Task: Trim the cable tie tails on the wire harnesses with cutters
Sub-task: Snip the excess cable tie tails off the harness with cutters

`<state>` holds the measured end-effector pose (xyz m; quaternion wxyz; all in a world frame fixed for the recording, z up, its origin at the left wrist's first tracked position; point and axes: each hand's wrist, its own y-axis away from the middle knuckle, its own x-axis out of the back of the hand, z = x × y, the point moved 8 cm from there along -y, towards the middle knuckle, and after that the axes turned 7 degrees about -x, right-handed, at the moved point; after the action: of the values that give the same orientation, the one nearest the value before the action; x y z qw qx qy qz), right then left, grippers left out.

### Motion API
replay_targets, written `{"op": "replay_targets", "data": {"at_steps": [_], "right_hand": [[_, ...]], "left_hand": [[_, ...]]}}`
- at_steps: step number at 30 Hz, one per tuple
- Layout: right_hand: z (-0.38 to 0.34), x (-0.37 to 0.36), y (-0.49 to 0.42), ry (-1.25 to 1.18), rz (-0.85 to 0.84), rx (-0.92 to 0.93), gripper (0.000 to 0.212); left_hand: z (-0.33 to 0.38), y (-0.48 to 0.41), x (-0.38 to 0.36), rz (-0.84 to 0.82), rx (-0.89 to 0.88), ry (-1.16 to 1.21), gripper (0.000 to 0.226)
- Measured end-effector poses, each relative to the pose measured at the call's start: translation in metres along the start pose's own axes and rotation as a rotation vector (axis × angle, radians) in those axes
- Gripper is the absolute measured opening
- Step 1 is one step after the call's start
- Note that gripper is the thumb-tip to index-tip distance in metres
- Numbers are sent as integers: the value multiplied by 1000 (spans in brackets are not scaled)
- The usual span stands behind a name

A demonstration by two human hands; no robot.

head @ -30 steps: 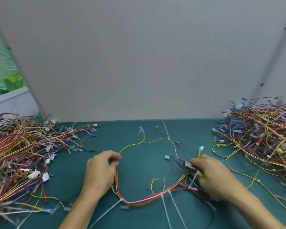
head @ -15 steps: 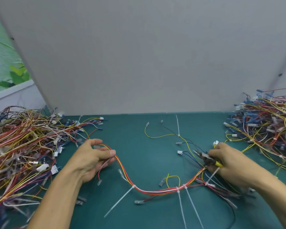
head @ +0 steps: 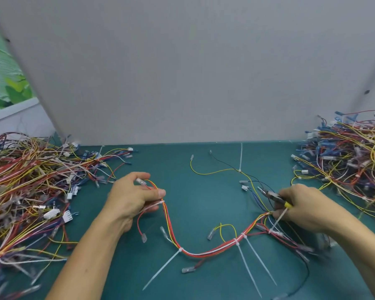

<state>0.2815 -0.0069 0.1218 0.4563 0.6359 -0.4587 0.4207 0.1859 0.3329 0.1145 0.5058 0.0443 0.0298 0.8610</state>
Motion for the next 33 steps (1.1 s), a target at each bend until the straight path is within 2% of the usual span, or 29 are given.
{"op": "replay_targets", "data": {"at_steps": [7, 12, 15, 25, 33], "right_hand": [[7, 1, 1, -24, -106, 2, 15], [5, 1, 1, -39, -107, 5, 14], [1, 0, 2, -38, -94, 7, 15], [-27, -14, 10, -137, 59, 14, 23], [-25, -14, 10, -154, 67, -26, 28]], "left_hand": [[-5, 4, -7, -96, 117, 51, 37], [-4, 4, -7, -130, 122, 52, 35], [-4, 3, -8, -101, 78, 50, 38], [7, 7, -34, 44, -244, -110, 44], [8, 3, -24, 94, -273, -142, 45]]}}
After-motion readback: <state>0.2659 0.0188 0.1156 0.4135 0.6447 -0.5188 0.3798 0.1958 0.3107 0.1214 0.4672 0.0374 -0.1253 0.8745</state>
